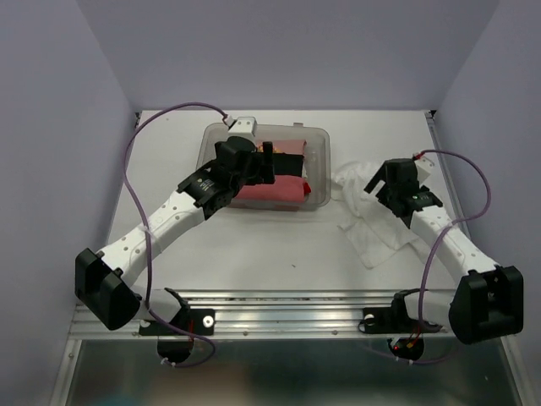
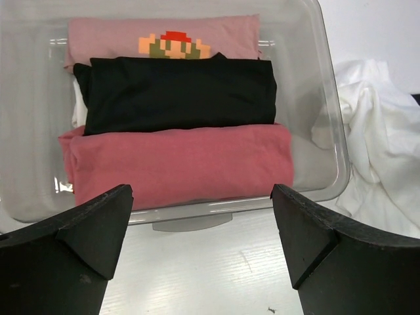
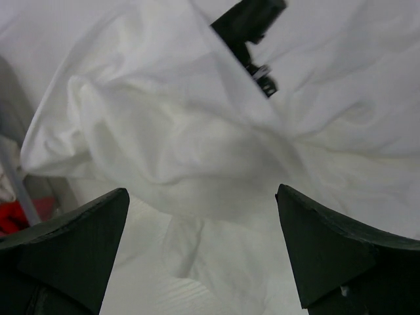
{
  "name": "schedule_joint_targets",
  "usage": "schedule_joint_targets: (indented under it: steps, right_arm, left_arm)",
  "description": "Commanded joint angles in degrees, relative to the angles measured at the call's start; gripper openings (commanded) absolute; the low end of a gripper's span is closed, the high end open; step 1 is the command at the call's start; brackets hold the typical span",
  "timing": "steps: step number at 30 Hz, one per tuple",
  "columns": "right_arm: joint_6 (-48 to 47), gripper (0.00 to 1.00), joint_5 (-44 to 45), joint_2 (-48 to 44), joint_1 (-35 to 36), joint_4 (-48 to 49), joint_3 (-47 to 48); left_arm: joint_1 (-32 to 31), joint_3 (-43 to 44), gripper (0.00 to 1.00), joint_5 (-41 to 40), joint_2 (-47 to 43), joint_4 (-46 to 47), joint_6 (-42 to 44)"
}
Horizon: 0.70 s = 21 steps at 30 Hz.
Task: Roll the t-shirts
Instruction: Move the bin to the corner of the board.
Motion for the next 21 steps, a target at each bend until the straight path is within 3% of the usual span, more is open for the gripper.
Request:
schedule_joint_targets:
  steps: [1, 5, 12, 14, 15, 17, 18, 21]
  right_arm:
    - [-1.0, 1.0, -6.0, -0.7, -8.6, -0.9, 1.2]
    - [-0.3, 0.95, -12.0, 4.3, -15.0, -1.2, 2.5]
    - [1.0, 0.63, -16.4, 13.8, -16.2, 4.1, 2.6]
    - [1.1, 0.46, -18.2, 15.2, -16.2, 5.0, 3.3]
    - [0.8, 0.27, -19.0, 16.2, -16.2, 4.9, 3.9]
    - [0.4, 0.13, -22.0, 15.6, -16.2, 5.0, 5.2]
    - [0.6, 0.01, -23.0, 13.2, -16.2, 5.0, 6.2]
    - [0.7, 0.01, -22.5, 8.2, -16.2, 4.8, 8.8]
  left_arm:
    - [-1.8, 3.3, 0.99, -1.4, 0.5, -0.2, -0.2]
    - [-5.3, 4.8, 0.99, -0.3, 3.7, 0.3, -0.6]
    - [-9.2, 8.6, 0.99, 2.0, 9.3, 0.6, -0.3]
    - [-10.0, 10.9, 0.99, 3.0, 11.0, 0.1, -0.1]
    - [-10.3, 12.5, 0.99, 3.3, 12.8, 0.0, 0.3]
    - [-11.0, 14.1, 0.98, 4.5, 14.6, -0.1, 0.5]
    - [-11.3, 15.8, 0.95, 5.1, 16.5, -0.1, 0.6]
    - [-12.0, 20.5, 0.87, 5.7, 21.5, -1.0, 0.1]
